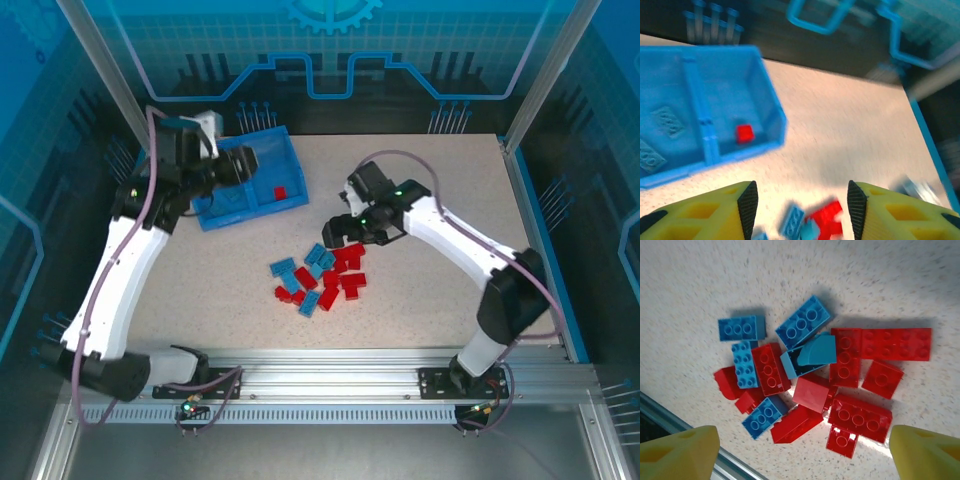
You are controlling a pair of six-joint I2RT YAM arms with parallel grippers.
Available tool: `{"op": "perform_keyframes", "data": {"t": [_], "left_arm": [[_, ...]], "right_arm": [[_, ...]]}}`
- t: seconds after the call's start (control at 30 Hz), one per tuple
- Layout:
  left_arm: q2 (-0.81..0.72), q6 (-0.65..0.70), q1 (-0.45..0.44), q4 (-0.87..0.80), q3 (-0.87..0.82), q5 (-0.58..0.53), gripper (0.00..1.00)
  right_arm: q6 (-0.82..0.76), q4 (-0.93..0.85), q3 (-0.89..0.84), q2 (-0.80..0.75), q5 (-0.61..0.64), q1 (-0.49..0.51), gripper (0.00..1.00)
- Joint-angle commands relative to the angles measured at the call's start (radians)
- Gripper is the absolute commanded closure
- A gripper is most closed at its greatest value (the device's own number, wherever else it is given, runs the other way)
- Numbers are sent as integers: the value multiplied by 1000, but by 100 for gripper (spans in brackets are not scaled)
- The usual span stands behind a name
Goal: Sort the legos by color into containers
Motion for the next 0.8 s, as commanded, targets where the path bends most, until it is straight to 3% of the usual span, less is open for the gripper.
{"op": "perform_keyframes", "data": {"t": [0.0, 0.17, 0.27, 0.43, 0.77], "left_arm": [[-82, 301, -25, -13, -160, 200, 38], [-263, 551, -34, -113, -324, 382, 13], [-351, 683, -37, -168, -404, 460, 7], [-451, 697, -36, -106, -496, 475, 1], [-457, 666, -37, -70, -533, 456, 1]], "right_arm": [[-9, -41, 56, 101, -61, 19, 15], [23, -52, 123, 239, -55, 23, 23], [19, -55, 160, 298, -52, 23, 28], [21, -60, 189, 366, -94, 23, 34], [34, -77, 199, 434, -125, 23, 42]]}}
